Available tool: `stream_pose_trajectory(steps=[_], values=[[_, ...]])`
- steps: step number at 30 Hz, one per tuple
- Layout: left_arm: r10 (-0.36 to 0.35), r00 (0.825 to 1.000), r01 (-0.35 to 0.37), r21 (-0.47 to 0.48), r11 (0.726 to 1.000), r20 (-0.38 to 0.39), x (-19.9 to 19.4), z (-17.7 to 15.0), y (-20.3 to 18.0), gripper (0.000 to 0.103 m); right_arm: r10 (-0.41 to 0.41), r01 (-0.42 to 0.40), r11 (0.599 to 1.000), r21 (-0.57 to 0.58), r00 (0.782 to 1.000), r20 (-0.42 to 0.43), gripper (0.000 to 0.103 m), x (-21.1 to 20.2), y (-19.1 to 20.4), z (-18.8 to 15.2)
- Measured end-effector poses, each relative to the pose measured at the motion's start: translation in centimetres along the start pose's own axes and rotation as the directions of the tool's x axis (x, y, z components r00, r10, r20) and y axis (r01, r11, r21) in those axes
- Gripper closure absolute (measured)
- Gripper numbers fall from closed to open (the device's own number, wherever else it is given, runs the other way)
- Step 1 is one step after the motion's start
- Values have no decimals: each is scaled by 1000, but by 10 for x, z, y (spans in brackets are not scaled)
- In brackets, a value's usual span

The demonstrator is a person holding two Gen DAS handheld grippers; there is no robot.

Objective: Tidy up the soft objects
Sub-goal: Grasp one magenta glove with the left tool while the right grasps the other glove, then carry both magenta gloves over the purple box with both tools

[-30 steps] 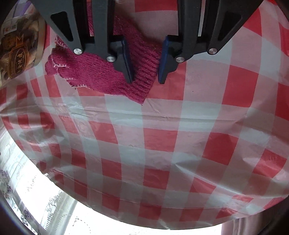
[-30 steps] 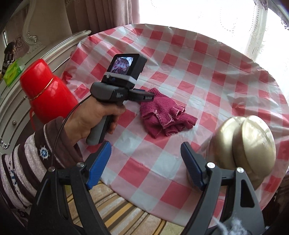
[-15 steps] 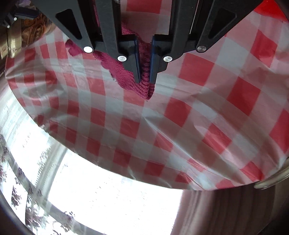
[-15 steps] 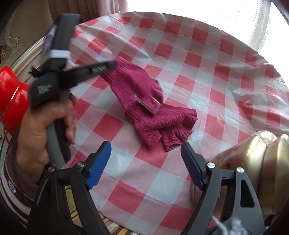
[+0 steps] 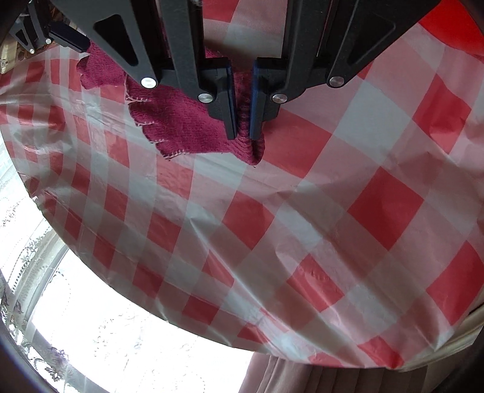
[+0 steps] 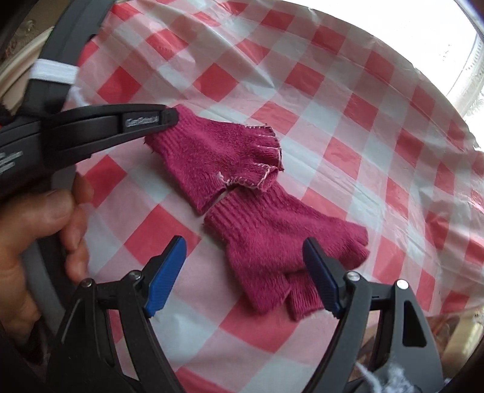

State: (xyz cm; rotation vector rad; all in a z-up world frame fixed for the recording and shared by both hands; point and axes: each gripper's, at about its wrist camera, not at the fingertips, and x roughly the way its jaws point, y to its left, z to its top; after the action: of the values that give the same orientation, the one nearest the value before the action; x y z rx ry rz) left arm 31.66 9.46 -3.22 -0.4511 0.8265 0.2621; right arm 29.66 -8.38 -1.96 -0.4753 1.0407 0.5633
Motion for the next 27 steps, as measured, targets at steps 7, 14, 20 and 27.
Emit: stream_pose_trajectory(steps=[7,14,20,27], values=[[-21,999,22,9,1000,-50,14,-5,-3,33,-1,1,1000,17,999,-42,51,31,-6,3],[76,996,-65,188,980,-52,34,-11,-22,42,41,-40,999,19,999,-18,68,32,-4,-1],[26,997,-11,184,983,-78,28,-12,-21,78,92,-92,994,51,996,-11,83,29,-9,-5],[6,999,-12,168,986,36,-17,-11,-24,79,97,-99,993,71,995,26,85,0,-8,-14]])
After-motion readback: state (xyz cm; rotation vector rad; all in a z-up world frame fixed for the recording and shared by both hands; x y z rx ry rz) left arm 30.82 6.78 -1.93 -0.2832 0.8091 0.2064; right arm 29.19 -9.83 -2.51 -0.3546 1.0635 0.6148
